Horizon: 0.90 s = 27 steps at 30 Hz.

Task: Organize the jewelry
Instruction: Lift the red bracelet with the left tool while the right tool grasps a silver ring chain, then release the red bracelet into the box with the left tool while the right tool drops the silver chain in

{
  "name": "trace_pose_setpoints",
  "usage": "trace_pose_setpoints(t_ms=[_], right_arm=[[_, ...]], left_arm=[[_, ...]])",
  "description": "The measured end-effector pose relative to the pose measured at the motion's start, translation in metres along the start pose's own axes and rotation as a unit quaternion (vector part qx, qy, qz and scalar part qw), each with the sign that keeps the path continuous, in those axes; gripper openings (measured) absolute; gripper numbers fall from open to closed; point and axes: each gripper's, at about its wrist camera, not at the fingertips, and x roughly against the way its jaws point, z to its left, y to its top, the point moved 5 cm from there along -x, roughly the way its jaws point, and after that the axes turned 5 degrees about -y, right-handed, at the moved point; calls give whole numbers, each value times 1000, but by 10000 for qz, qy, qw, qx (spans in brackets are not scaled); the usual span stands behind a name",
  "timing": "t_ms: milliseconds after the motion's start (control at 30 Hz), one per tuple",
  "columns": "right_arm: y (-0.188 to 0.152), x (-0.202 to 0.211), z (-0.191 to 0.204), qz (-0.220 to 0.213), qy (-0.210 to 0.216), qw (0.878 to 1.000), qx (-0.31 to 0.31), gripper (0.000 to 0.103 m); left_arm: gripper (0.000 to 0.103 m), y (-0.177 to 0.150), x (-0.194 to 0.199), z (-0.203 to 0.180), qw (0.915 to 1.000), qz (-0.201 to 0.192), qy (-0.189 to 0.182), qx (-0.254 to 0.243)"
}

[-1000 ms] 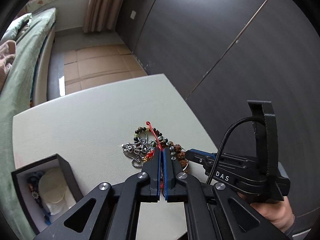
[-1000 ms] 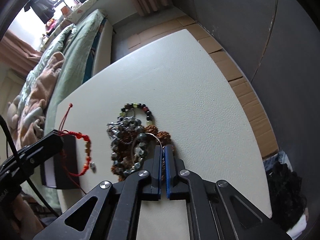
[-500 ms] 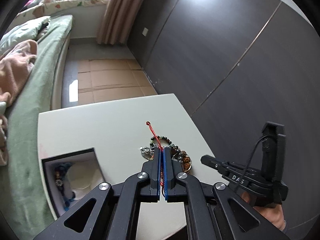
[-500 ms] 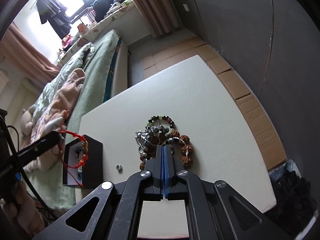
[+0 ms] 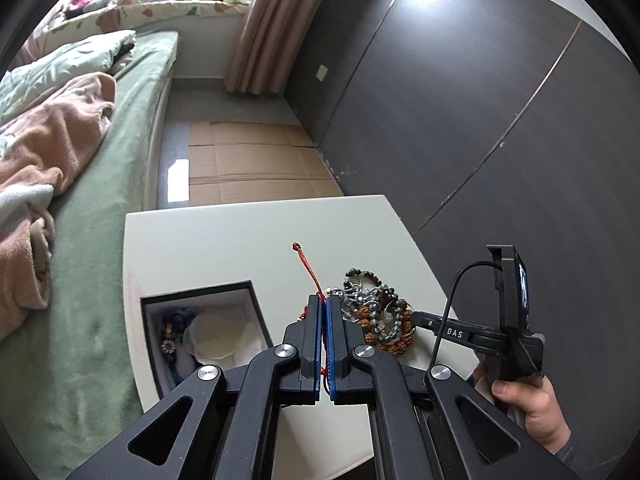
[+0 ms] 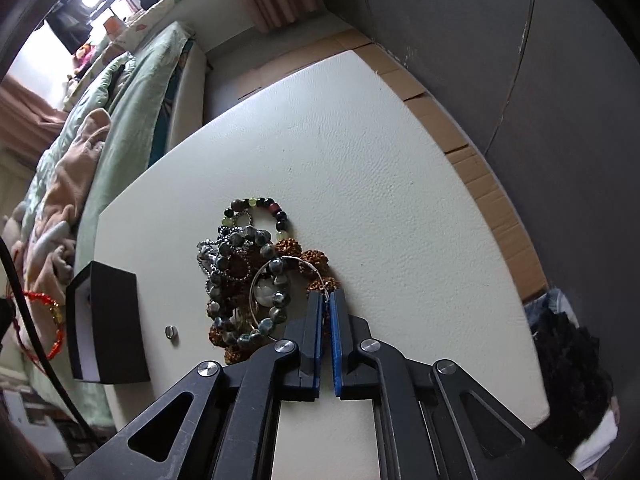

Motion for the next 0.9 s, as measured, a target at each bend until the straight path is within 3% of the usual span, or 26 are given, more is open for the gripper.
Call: trace_pose_setpoints(t_ms=[367,400,900], right_arm=[[-2,0,-1,-121,-11,9999,86,11],[-3,2,-1,-153,0,9998,93,7],[-11,74,27,-1239,592,9904,128,4]], left_arm=[[1,-5,-5,5,9999,108,113,-21],[1,-4,-4,5,9999,97,122,-32],[1,3,21,32,9990,-187,302,283]])
